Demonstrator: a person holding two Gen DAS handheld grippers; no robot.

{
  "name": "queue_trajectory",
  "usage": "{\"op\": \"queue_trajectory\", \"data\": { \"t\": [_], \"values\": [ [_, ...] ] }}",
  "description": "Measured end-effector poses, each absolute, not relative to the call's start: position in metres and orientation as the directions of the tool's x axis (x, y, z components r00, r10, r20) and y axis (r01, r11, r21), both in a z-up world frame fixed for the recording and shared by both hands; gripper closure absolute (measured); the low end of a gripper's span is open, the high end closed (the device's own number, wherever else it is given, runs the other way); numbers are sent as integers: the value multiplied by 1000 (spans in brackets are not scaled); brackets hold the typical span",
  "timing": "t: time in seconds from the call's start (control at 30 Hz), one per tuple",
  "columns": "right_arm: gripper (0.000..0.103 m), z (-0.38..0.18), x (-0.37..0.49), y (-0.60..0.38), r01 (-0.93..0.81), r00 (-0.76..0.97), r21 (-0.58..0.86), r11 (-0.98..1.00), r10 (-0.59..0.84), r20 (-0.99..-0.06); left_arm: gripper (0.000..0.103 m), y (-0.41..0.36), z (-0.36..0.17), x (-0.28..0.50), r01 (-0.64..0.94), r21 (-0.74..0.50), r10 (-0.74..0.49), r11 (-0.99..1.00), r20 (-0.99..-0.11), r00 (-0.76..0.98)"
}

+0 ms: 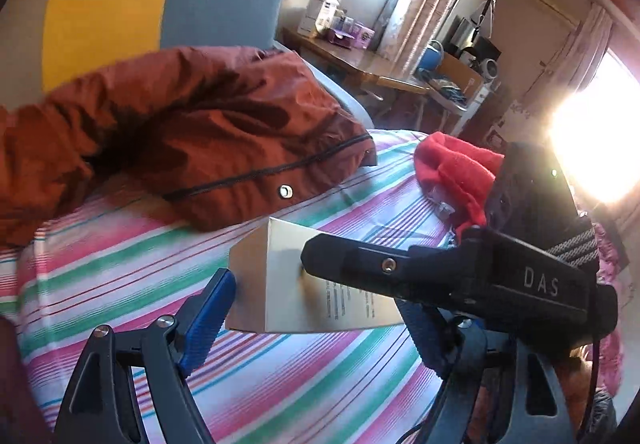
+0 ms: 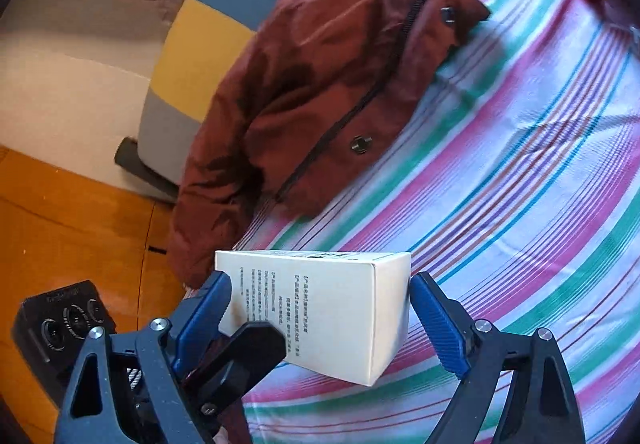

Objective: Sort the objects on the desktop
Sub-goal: 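Grasp the white box with both tools from opposite sides, then carry the white box into the gold tray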

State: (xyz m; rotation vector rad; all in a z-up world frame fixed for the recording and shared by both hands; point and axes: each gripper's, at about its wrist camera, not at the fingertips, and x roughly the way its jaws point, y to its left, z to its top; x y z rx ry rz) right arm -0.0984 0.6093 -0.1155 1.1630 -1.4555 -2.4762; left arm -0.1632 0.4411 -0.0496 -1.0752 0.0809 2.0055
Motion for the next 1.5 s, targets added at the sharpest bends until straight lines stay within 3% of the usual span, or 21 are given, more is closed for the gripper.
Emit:
{"op": "queue_trajectory", "data": {
  "t": [0.83,1.2,1.5],
  "values": [
    [12,-47,-77,422,-35,-660,794,-607,-582,-474,22,256,22,-93,-531,-176,500,-829,-658,-563],
    [12,-52,-91,337,29,-590,788,-615,-647,-483,22,176,16,-86,-423,-198,440,-884,-655,-614],
    [12,-72,-119,295,2,-549,770,-639,-644,-533,22,137,-19,-117,-346,-229,399,-910,-712,-578]
  ]
}}
